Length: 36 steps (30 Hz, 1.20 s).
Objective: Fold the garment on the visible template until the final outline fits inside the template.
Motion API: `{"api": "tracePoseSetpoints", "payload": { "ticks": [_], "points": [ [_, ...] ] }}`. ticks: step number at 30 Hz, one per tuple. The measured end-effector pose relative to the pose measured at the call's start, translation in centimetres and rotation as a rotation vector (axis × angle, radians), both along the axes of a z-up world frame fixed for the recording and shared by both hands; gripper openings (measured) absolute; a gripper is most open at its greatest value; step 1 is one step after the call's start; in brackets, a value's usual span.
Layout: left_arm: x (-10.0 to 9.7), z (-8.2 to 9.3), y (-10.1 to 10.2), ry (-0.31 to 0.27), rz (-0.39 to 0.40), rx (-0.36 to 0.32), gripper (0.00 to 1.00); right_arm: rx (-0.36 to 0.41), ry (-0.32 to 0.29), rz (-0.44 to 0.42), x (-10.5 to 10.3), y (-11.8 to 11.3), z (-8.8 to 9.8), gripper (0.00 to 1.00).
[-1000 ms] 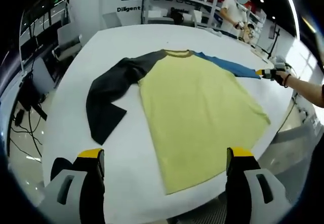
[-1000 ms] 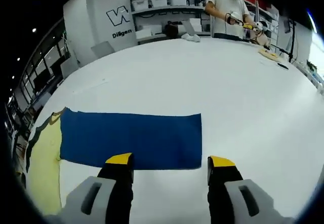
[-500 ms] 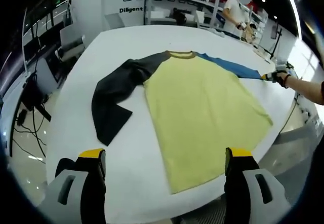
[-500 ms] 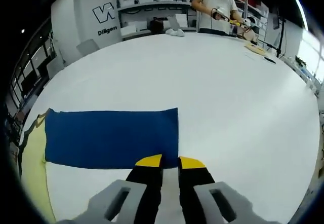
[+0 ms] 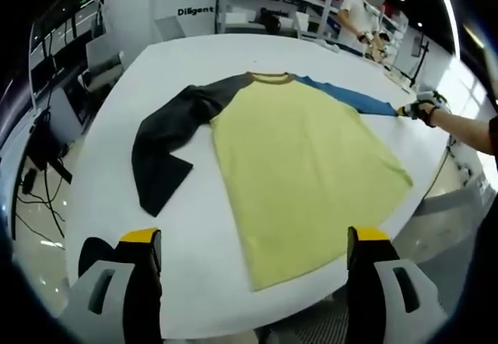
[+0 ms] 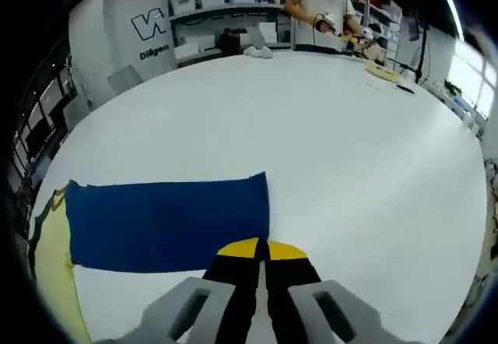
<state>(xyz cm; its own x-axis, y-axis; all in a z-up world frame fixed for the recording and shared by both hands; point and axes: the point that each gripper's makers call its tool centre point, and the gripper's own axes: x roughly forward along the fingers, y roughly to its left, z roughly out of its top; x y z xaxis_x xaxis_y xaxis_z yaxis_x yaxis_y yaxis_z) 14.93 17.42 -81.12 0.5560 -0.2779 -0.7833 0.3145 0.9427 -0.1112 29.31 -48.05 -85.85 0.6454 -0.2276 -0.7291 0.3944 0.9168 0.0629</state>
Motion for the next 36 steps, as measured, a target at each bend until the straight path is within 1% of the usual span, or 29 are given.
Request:
{"api": "tracePoseSetpoints", "payload": {
  "ticks": [3,4,6,7,9,11,13,14,15,17,19,20,22,23,25,28,29,31,32,35,36],
  "points": [
    [-0.2,-0.1,-0.2,0.009,-0.009,-0.002,0.99,-0.013,0.0,0.011,0.1,0.4,0.6,0.0],
    [-0.2,-0.1,-0.3,0.009,-0.011,-0.003,0.99,-0.005,-0.009,0.008,0.2,0.3,0.7,0.0],
    [-0.3,-0.1,-0.6,0.009,-0.02,-0.011,0.99,0.036,-0.06,-0.024,0.8,0.5,1.3,0.0],
    [-0.3,-0.1,-0.7,0.011,-0.021,-0.013,0.99,0.051,-0.07,-0.024,1.0,0.8,1.5,0.0],
    [-0.3,0.0,-0.9,0.007,-0.028,-0.018,0.99,0.043,-0.065,-0.006,1.2,1.2,2.0,0.0],
    [-0.3,-0.1,-0.9,0.014,-0.031,-0.017,0.99,0.036,-0.082,0.01,1.5,1.8,2.7,0.0],
    [-0.3,-0.2,-0.9,0.017,-0.031,-0.016,0.99,0.055,-0.097,0.011,1.8,2.5,3.2,0.0],
    [-0.5,-0.4,-0.9,0.034,-0.035,-0.015,0.99,0.059,-0.105,0.016,2.0,2.8,3.4,0.0],
    [-0.6,-0.4,-0.9,0.038,-0.038,-0.014,0.99,0.063,-0.107,0.027,2.2,3.2,3.5,0.0],
    [-0.6,-0.4,-0.9,0.034,-0.043,-0.012,0.99,0.064,-0.111,0.046,2.7,3.6,3.7,0.0],
    [-0.7,-0.4,-0.9,0.037,-0.043,-0.015,0.99,0.07,-0.123,0.065,3.0,5.1,4.5,0.0],
    [-0.8,-0.4,-1.0,0.038,-0.044,-0.017,0.99,0.073,-0.125,0.066,3.1,4.9,4.4,0.0],
    [-1.0,-0.4,-1.1,0.038,-0.046,-0.021,0.99,0.084,-0.143,0.081,3.5,5.9,5.0,0.0],
    [-1.1,-0.4,-1.0,0.038,-0.045,-0.022,0.99,0.088,-0.148,0.098,3.7,6.7,5.4,0.0],
    [-1.1,-0.2,-1.1,0.026,-0.044,-0.033,0.99,0.085,-0.155,0.134,4.1,7.5,5.7,0.0],
    [-1.2,0.0,-1.0,0.027,-0.038,-0.043,0.99,0.095,-0.168,0.158,4.4,8.8,6.7,0.0],
    [-1.3,0.1,-0.8,0.022,-0.034,-0.041,0.99,0.096,-0.175,0.168,4.5,9.7,7.3,0.0],
    [-1.4,0.2,-0.7,0.019,-0.035,-0.038,0.99,0.105,-0.188,0.194,5.0,9.8,7.6,0.0],
    [-1.4,0.2,-0.6,0.02,-0.035,-0.038,0.99,0.113,-0.2,0.203,5.2,11.0,8.3,0.0],
    [-1.6,0.2,-0.7,0.022,-0.033,-0.044,0.99,0.118,-0.206,0.246,5.7,12.5,9.0,0.0],
    [-1.7,0.2,-0.7,0.022,-0.033,-0.044,0.99,0.119,-0.205,0.251,5.7,12.7,9.1,0.0]
  ]
}}
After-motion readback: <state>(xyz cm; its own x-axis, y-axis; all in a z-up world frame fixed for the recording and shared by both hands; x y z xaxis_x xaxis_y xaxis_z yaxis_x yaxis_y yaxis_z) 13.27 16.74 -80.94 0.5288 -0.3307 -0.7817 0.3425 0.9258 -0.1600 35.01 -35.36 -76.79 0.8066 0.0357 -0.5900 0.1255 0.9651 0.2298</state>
